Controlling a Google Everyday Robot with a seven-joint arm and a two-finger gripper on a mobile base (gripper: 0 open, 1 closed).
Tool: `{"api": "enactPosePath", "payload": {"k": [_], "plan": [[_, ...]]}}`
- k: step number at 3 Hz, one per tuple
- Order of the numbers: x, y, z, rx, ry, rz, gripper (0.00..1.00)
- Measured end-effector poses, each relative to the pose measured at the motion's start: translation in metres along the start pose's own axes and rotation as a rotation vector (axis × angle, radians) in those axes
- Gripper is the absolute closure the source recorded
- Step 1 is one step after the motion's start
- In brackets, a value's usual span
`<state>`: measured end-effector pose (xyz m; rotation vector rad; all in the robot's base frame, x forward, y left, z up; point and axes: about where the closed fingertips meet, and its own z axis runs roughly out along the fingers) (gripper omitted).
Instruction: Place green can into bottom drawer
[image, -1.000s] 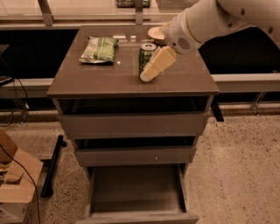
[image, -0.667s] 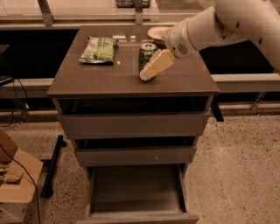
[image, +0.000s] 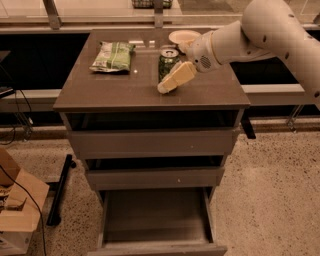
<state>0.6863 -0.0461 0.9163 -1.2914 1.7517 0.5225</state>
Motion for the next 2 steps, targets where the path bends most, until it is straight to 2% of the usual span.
{"api": "enactPosePath", "payload": {"k": [1, 2], "plan": [[0.0, 0.0, 0.0, 0.0, 0.0, 0.0, 0.0], [0.005, -0.01, 0.012, 0.044, -0.038, 0.035, 0.0]]}}
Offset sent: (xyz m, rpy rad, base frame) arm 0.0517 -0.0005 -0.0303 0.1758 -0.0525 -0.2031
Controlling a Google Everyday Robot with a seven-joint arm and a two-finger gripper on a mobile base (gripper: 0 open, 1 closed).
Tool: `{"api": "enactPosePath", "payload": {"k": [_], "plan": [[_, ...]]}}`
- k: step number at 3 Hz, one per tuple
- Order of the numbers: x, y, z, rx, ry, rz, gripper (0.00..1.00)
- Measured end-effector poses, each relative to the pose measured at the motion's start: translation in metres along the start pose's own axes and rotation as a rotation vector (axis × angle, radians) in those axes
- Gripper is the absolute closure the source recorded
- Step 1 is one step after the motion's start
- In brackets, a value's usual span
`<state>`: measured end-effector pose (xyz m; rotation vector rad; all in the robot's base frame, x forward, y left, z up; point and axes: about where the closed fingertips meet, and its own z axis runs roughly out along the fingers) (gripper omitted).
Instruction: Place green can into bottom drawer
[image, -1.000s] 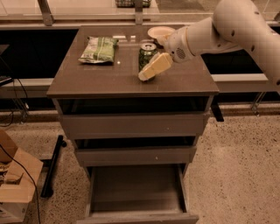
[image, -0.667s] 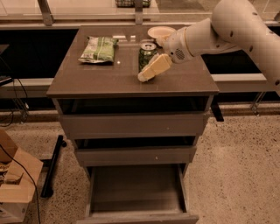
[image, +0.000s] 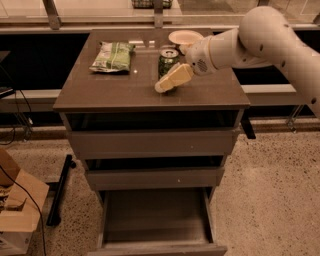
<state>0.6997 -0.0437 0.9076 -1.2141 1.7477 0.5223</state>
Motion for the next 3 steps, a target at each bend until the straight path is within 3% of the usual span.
{"api": "enactPosePath", "payload": {"k": [1, 2, 3], "plan": [[0.012, -0.025, 0.022, 0.053, -0.079, 0.061, 0.0], [0.022, -0.051, 0.033, 0.08, -0.146, 0.122, 0.19], [0.018, -0.056, 0.038, 0.078, -0.183, 0.131, 0.43]]}}
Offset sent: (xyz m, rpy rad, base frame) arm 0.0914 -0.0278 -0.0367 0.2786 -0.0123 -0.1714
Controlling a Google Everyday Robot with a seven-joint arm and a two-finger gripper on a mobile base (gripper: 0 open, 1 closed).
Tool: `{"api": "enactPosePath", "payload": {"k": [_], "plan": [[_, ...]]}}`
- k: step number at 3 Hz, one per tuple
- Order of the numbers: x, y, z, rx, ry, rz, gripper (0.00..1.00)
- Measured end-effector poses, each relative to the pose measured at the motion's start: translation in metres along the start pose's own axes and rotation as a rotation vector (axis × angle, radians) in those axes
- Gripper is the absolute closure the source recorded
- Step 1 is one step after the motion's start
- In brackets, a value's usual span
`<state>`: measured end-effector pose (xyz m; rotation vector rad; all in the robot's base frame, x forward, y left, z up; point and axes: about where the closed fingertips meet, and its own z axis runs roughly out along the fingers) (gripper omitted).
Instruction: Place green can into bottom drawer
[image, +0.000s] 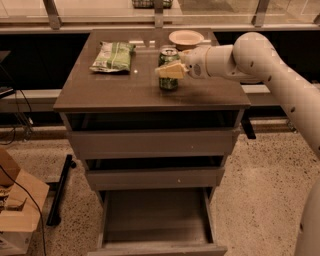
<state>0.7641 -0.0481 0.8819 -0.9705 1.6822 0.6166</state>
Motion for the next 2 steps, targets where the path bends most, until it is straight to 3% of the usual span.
{"api": "enactPosePath", "payload": {"k": [2], "plan": [[-0.031, 0.04, -0.009, -0.034, -0.024, -0.047, 0.89]]}}
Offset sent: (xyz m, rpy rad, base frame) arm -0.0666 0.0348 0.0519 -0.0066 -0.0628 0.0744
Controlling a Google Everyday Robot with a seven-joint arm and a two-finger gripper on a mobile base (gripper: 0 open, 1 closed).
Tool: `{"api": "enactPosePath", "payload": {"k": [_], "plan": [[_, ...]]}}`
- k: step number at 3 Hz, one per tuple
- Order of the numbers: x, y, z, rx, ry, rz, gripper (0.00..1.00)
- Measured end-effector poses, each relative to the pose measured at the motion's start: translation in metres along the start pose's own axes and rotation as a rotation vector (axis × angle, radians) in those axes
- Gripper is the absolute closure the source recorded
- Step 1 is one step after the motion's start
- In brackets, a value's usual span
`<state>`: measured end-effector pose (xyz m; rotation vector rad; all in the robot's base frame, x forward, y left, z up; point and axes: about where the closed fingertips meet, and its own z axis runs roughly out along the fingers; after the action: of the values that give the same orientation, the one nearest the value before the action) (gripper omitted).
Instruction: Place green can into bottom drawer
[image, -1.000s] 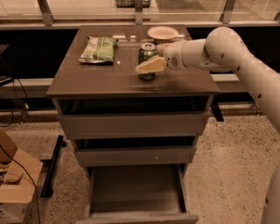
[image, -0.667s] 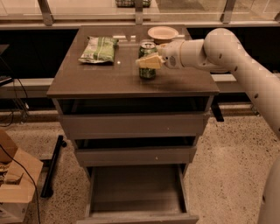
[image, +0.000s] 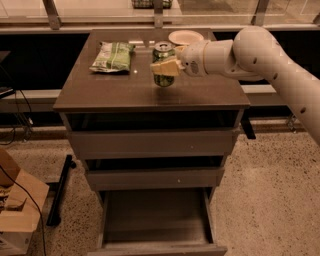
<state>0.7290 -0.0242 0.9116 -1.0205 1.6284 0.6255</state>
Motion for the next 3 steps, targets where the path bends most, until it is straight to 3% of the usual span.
{"api": "enactPosePath", "payload": {"k": [1, 2, 3], "plan": [[-0.024, 0.035, -0.014, -0.03, -0.021, -0.056, 1.0], [-0.047, 0.081, -0.036, -0.047, -0.064, -0.12, 1.0], [-0.032, 0.13, -0.054, -0.072, -0.12, -0.128, 1.0]]}}
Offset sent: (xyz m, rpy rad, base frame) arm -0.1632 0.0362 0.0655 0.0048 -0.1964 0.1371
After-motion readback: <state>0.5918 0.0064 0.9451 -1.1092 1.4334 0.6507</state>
